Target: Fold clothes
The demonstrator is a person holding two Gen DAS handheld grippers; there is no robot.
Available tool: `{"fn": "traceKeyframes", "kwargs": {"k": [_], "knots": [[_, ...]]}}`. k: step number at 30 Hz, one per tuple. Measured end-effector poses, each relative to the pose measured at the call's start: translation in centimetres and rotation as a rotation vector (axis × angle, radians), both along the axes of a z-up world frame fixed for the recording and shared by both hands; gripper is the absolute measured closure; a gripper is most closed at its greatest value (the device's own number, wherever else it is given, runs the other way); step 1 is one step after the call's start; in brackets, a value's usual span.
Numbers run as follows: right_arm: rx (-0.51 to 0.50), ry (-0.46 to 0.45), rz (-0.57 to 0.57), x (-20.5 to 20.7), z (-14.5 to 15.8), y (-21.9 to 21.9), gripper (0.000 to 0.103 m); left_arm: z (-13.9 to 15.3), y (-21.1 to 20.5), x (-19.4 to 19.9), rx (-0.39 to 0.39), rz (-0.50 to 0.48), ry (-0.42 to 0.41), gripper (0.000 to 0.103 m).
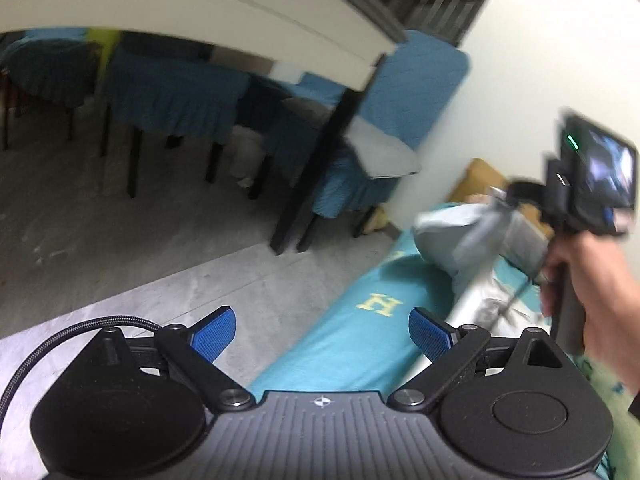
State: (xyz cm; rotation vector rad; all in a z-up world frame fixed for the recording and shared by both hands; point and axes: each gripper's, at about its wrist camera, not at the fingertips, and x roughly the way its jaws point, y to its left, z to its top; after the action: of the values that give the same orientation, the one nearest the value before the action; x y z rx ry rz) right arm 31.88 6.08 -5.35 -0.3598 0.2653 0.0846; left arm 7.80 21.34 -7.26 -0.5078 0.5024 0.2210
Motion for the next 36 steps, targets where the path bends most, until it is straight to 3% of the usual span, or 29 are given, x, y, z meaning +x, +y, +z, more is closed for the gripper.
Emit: {"fn": "traceKeyframes", "kwargs": {"k": [3, 8, 13, 15, 16, 17, 24, 28, 31, 36], "knots": [[0.150, -0.029, -0.160, -0.9, -1.5, -7.6, 0.094, -0.2, -1.3, -0.1, 0.008, -0.075, -0.021, 0.008], [0.293, 0.147, -0.243, -0.7, -5.5, -14.8, 0.094, -1.8, -3.6, 1.4, -0.005, -0.249, -0.001, 0.007], [0.428, 0.319, -0.307, -0.5, -9.1, -21.6, 0.088, -3.3, -4.7, 3.2, -0.021, -0.322, 0.081, 0.007], [0.441, 0.356, -0.235, -1.3, -7.9, -21.8, 0.061, -3.4, -5.1, 3.1, -0.017, -0.333, 0.093, 0.007], [0.449, 0.354, -0.204, -2.0, -7.4, -21.7, 0.038, -3.5, -5.3, 3.1, -0.016, -0.339, 0.099, 0.007], [0.458, 0.348, -0.176, -2.9, -6.8, -21.6, 0.029, -3.5, -5.5, 3.1, -0.014, -0.345, 0.104, 0.007], [0.541, 0.315, -0.042, -13.8, -0.8, -23.1, 0.028, -2.8, -6.7, 2.8, -0.029, -0.410, 0.187, 0.007], [0.590, 0.385, -0.066, -19.9, 0.0, -24.5, 0.028, -2.5, -8.0, 2.6, -0.035, -0.449, 0.302, 0.007], [0.628, 0.433, -0.081, -24.2, 0.6, -25.6, 0.028, -1.8, -8.8, 1.6, -0.011, -0.479, 0.389, 0.008], [0.708, 0.445, -0.054, -28.8, 0.6, -27.3, 0.028, 0.1, -8.4, 0.2, 0.106, -0.550, 0.453, 0.009]]}}
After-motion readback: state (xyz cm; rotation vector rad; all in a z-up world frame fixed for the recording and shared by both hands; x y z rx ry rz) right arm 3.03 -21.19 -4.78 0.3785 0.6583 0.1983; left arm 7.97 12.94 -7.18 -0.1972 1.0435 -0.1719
